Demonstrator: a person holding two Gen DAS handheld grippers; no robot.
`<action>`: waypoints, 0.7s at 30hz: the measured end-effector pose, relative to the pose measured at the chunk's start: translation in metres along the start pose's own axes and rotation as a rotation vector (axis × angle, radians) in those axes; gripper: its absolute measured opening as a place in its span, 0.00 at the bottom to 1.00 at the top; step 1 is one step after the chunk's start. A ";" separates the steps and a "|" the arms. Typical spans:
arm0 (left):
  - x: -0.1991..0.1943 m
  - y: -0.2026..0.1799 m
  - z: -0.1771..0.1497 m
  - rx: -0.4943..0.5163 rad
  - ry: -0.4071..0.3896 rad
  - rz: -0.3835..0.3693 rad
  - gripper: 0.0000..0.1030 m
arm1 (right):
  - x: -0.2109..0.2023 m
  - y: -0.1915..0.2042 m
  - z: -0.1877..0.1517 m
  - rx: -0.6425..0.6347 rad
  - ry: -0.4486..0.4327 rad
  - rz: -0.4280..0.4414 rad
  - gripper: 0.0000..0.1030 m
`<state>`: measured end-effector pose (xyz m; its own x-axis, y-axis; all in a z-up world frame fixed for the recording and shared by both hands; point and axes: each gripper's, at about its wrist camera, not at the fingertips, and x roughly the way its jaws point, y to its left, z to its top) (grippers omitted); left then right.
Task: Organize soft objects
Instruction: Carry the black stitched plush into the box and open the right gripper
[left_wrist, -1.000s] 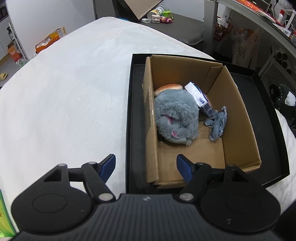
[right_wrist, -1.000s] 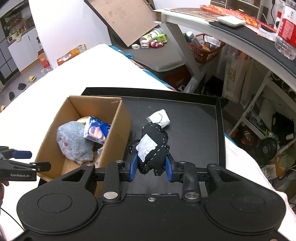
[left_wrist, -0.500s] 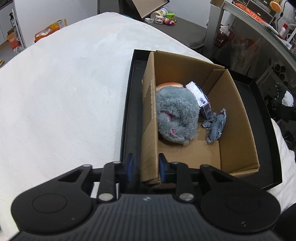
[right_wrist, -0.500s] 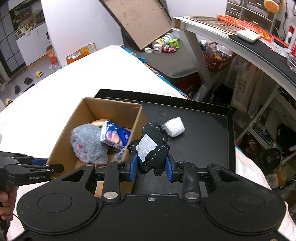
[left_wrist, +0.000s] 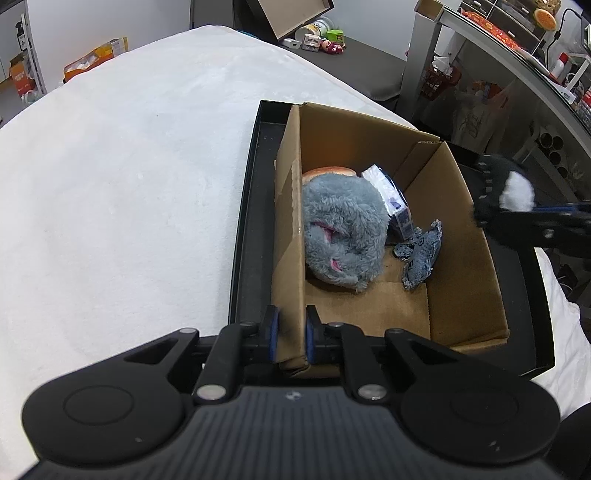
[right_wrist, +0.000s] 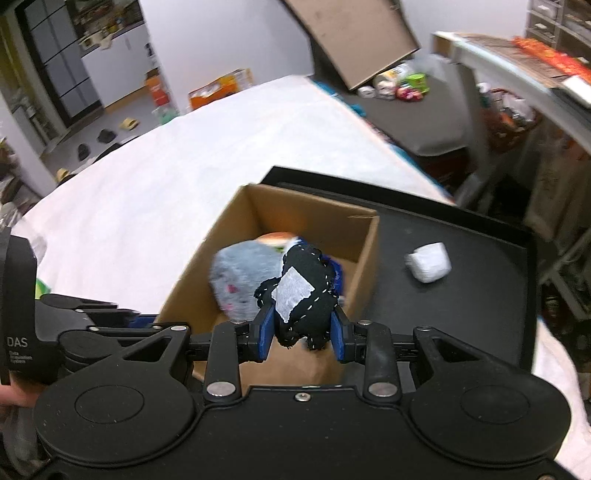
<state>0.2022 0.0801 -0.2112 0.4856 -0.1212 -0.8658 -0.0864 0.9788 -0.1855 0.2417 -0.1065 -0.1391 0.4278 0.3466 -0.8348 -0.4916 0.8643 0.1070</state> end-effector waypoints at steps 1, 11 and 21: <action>0.000 0.000 0.000 0.002 -0.001 0.001 0.13 | 0.003 0.002 0.001 -0.003 0.007 0.012 0.30; 0.003 -0.001 0.004 -0.012 0.016 0.018 0.13 | 0.028 0.018 0.008 -0.025 0.087 0.106 0.30; 0.005 -0.001 0.004 -0.013 0.021 0.019 0.13 | 0.060 0.024 -0.001 0.025 0.179 0.172 0.30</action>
<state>0.2084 0.0789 -0.2133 0.4655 -0.1061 -0.8787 -0.1064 0.9789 -0.1746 0.2546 -0.0652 -0.1867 0.1974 0.4216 -0.8850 -0.5260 0.8074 0.2673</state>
